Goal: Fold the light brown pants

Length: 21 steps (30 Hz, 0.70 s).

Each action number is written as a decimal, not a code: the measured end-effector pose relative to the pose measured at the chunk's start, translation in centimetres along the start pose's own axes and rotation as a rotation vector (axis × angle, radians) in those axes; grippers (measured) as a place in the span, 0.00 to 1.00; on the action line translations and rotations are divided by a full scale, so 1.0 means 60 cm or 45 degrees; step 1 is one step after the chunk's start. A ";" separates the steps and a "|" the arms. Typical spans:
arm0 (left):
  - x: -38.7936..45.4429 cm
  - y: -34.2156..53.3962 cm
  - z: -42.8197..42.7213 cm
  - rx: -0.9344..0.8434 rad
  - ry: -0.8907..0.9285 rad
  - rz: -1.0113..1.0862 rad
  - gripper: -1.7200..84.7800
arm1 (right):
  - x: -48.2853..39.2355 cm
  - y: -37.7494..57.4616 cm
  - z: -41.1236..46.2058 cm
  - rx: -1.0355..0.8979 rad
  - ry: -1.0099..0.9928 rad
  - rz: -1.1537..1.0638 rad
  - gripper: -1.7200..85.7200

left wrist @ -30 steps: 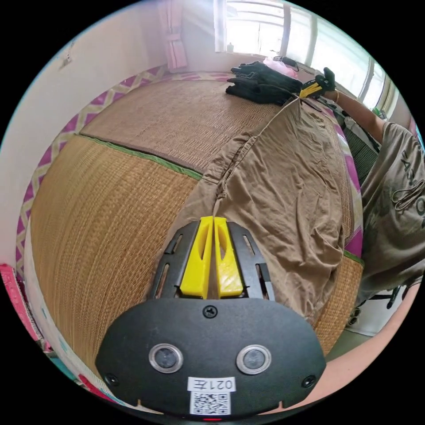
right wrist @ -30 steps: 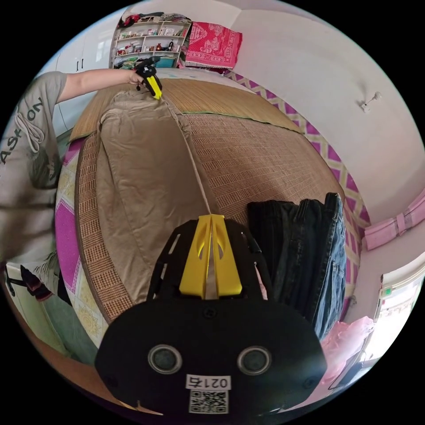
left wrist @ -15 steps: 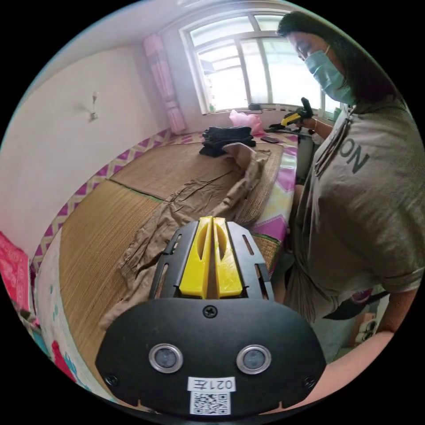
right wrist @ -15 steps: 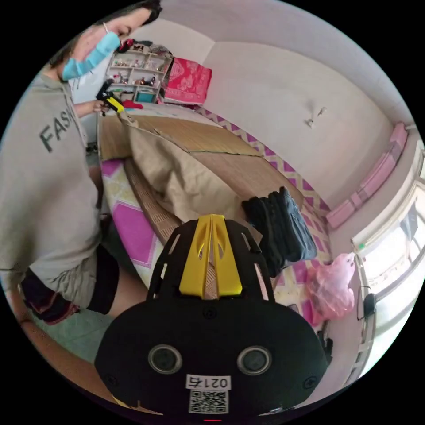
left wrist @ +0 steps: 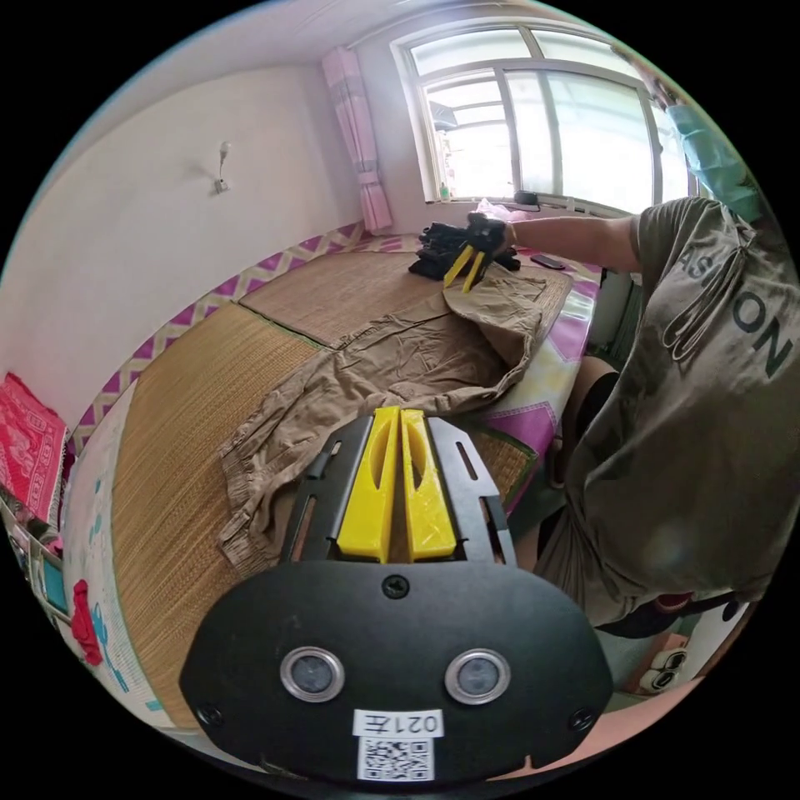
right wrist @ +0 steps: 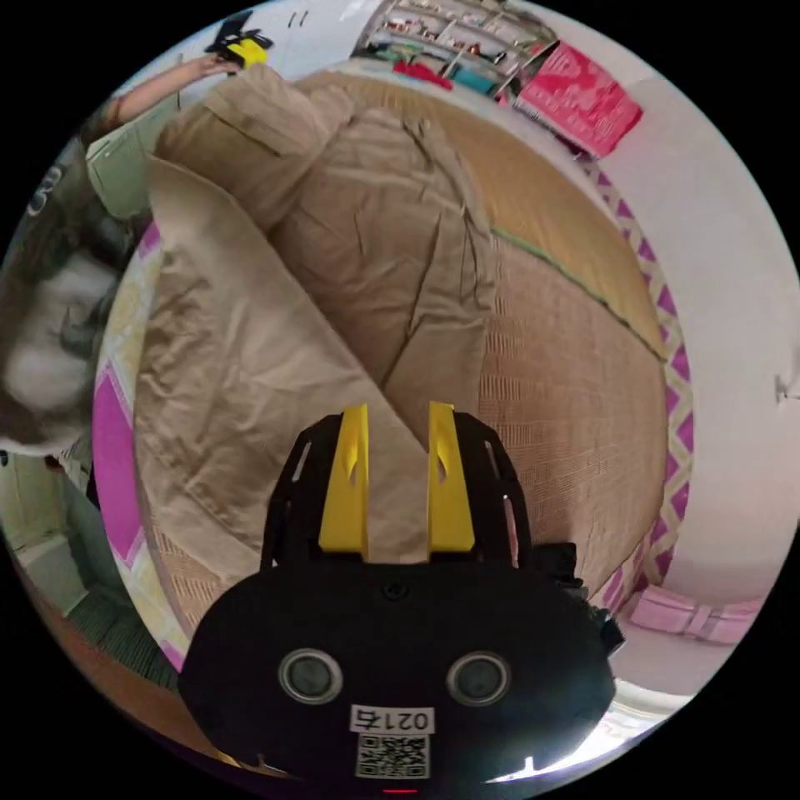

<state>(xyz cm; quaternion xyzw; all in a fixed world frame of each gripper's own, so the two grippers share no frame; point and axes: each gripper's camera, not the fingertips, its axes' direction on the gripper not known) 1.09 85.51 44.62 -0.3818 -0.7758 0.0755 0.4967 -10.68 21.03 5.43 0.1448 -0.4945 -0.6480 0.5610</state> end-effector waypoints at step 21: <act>0.049 0.130 0.061 -0.069 0.037 -0.034 0.01 | -0.271 0.204 -0.256 0.041 0.082 0.099 0.01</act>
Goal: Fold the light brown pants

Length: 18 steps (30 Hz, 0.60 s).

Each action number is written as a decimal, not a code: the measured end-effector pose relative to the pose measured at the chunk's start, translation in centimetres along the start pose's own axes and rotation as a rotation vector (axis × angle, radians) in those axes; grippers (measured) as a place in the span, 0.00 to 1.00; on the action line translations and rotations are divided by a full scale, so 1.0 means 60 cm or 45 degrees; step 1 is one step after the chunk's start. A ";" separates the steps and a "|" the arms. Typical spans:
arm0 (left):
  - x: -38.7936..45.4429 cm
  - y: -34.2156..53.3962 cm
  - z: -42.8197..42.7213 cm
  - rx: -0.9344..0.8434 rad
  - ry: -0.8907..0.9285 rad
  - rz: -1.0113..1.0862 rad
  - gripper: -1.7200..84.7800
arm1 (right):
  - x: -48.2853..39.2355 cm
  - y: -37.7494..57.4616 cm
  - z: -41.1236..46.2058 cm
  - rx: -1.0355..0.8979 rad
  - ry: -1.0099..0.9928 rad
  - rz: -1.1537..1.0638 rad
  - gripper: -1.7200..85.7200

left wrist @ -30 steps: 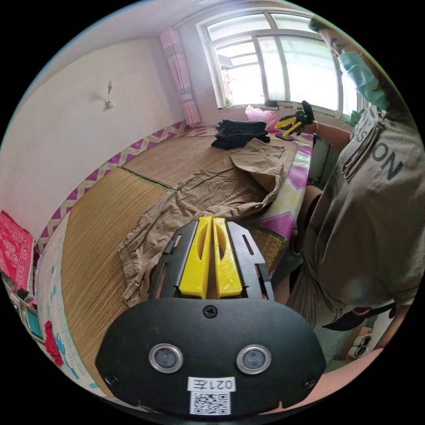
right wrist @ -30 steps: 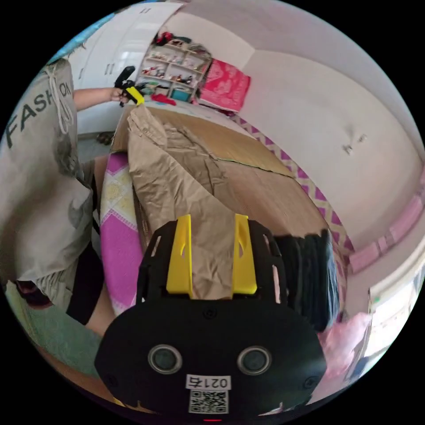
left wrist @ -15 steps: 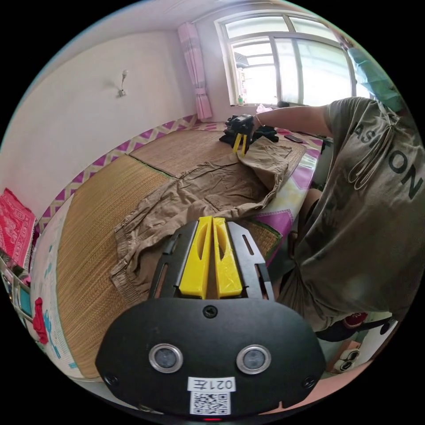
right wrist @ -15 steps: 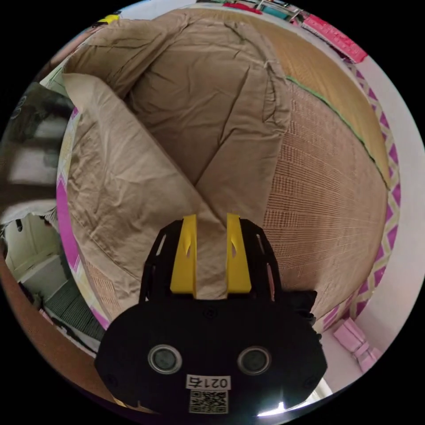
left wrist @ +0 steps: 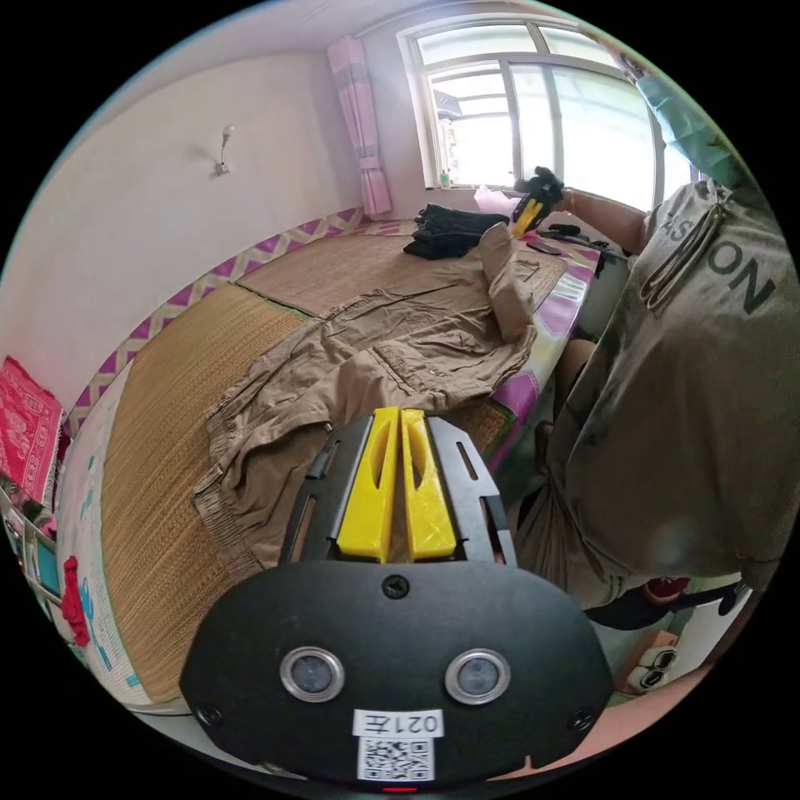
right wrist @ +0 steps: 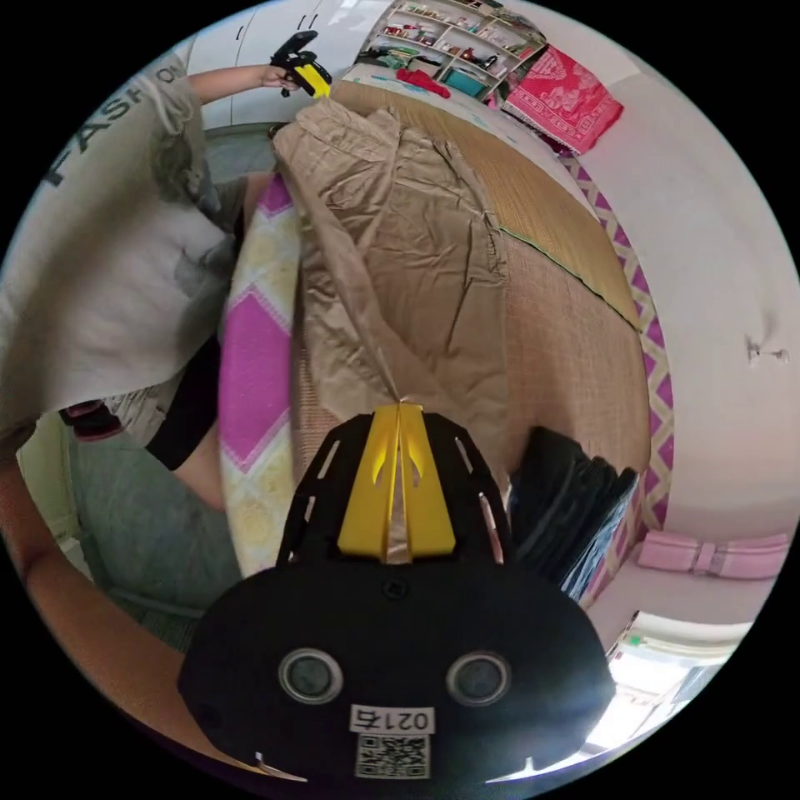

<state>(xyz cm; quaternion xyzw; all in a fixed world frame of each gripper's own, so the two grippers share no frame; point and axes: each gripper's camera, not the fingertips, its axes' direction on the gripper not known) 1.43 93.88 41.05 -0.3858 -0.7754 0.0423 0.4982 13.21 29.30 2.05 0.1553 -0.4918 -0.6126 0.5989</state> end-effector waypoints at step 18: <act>-0.042 0.224 0.175 0.151 0.759 -0.378 0.01 | -0.334 0.198 0.113 -0.070 -0.421 0.745 0.03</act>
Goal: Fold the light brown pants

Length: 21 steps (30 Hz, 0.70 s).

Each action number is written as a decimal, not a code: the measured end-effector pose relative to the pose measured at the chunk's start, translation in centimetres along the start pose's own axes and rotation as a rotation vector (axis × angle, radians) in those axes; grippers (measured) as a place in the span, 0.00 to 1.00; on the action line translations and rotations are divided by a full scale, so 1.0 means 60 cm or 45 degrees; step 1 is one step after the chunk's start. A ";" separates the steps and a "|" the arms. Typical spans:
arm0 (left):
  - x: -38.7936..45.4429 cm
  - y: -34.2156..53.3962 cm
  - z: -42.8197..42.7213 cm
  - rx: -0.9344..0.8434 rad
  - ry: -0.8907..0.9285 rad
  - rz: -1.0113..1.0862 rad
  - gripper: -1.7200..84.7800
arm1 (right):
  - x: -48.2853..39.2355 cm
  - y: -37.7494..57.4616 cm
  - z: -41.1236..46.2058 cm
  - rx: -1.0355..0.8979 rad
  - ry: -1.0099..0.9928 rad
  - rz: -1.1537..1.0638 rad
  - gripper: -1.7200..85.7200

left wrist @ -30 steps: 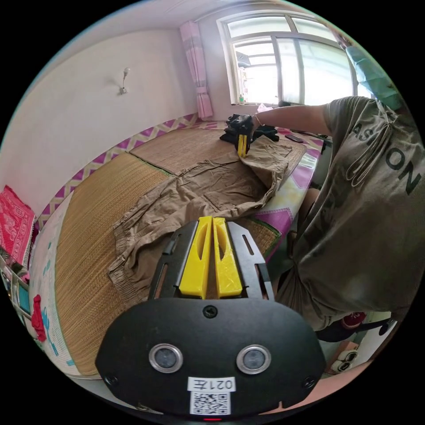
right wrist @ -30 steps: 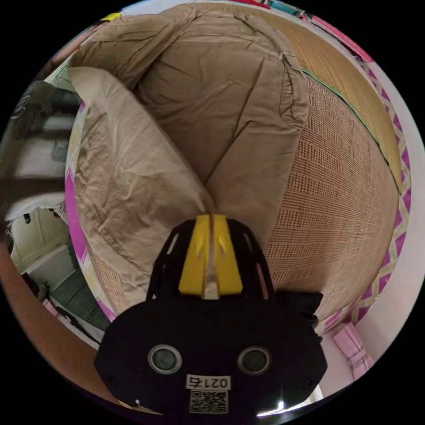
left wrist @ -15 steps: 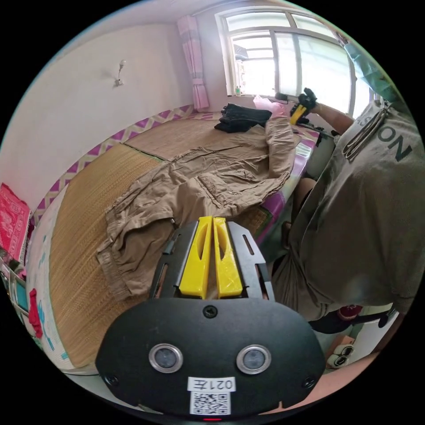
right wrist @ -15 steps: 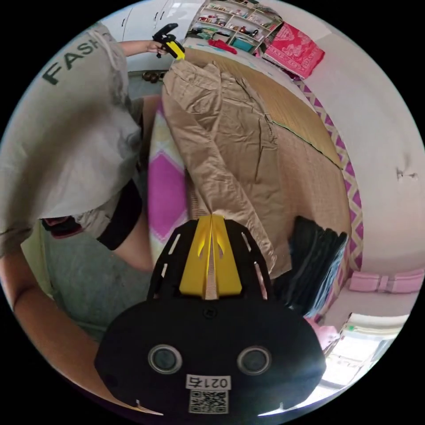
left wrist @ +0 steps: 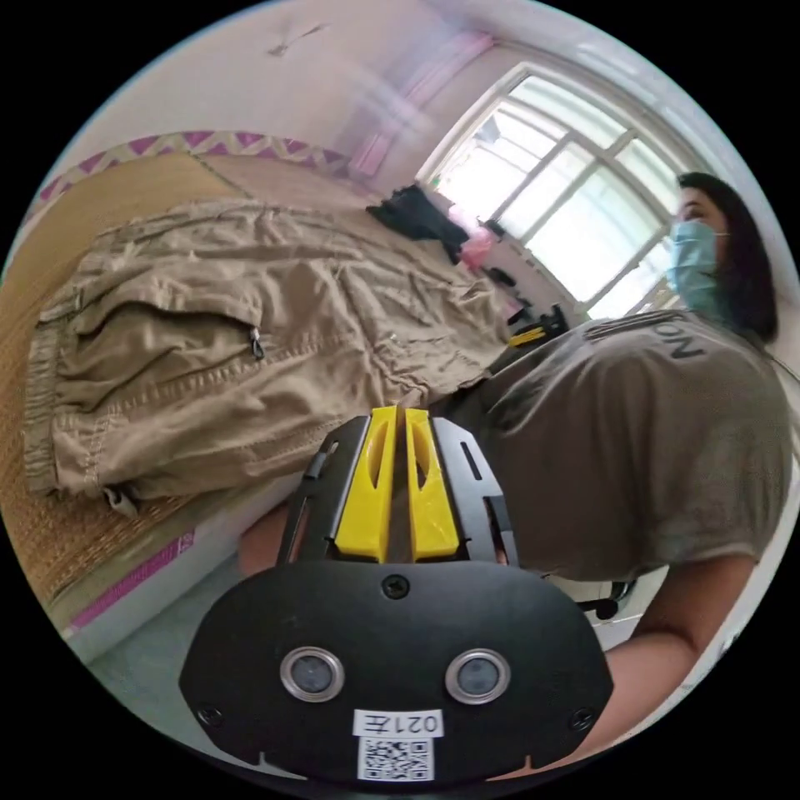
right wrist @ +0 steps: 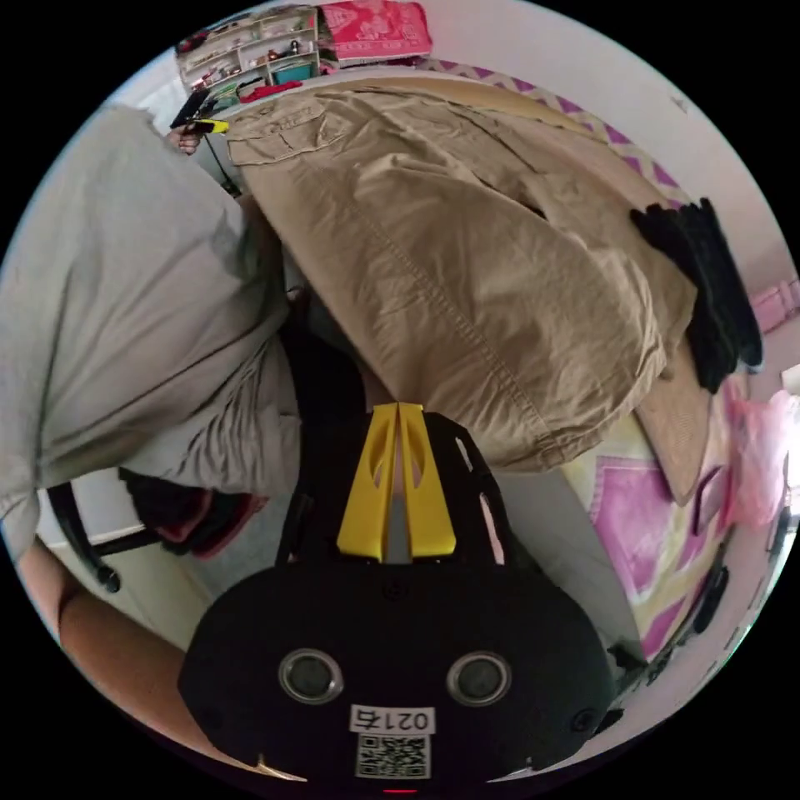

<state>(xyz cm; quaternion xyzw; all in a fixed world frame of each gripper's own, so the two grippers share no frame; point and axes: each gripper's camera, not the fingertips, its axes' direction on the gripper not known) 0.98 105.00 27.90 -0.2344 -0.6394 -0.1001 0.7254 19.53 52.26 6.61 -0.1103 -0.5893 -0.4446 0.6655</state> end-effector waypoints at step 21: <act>-0.477 -0.198 0.169 -0.049 -0.641 -0.791 0.01 | 0.437 -0.024 -0.022 0.123 -0.083 0.463 0.01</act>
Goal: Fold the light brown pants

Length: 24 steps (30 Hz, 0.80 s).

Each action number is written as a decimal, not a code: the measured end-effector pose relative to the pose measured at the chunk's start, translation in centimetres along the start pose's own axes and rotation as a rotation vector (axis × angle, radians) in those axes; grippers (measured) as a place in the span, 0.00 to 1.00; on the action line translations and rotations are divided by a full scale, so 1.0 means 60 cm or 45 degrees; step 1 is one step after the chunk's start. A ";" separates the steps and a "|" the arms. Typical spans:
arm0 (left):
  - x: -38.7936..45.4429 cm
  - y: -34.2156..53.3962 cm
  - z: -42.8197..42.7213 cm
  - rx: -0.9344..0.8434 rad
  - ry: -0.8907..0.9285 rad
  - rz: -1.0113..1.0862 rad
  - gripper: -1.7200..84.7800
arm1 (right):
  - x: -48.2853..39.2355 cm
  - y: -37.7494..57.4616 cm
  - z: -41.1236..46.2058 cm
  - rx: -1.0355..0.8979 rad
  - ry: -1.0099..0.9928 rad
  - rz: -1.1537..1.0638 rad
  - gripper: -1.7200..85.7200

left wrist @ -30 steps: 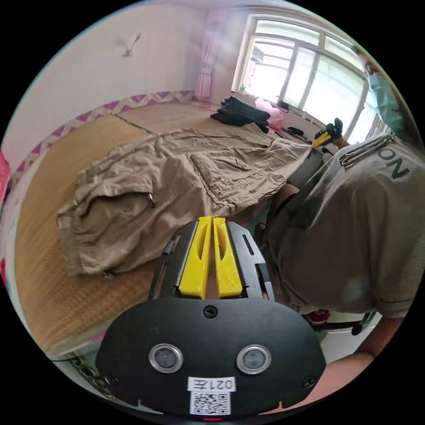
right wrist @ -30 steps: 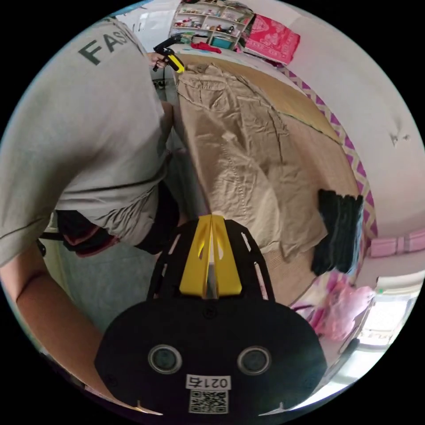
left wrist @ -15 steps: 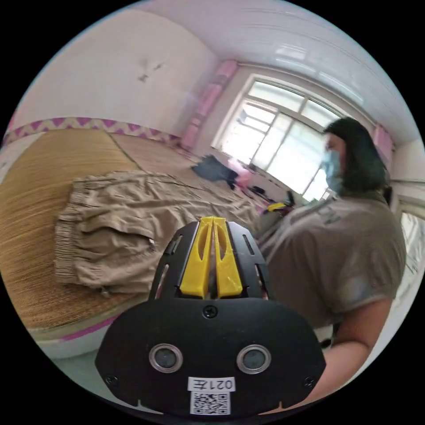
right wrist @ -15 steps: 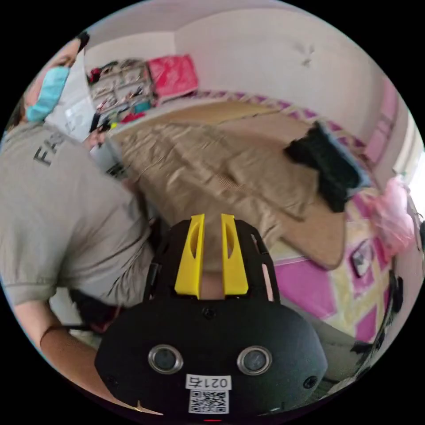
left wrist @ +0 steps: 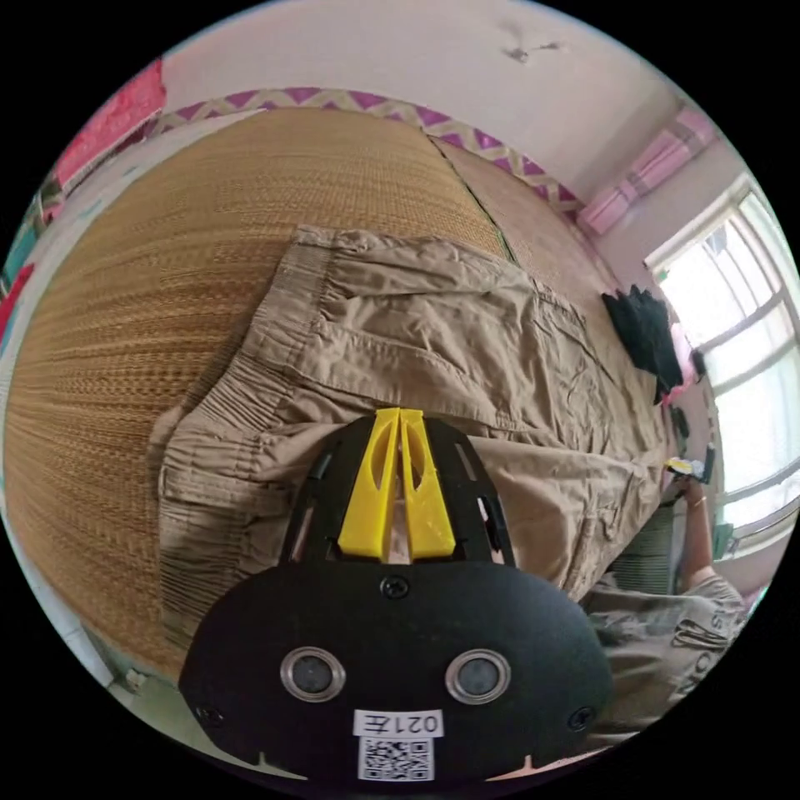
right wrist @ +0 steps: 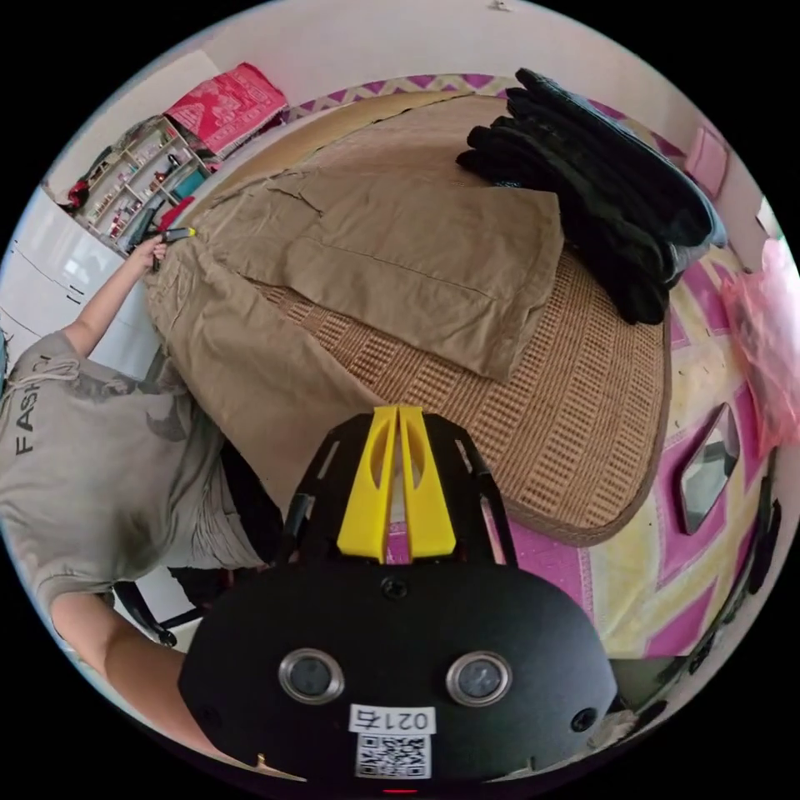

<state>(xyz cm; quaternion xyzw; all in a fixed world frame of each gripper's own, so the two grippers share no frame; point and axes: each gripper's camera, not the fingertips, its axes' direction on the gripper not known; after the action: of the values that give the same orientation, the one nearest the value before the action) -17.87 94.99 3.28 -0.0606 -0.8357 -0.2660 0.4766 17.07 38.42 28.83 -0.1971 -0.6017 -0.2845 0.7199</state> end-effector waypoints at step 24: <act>-0.244 0.075 0.079 0.229 0.448 -0.246 0.01 | -0.036 -0.321 0.148 -0.241 0.354 -0.230 0.01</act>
<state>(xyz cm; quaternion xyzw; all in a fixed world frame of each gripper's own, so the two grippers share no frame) -11.98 103.41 -9.04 0.1098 -0.7619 -0.2410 0.5910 -2.35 29.68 27.35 -0.1681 -0.4823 -0.4276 0.7458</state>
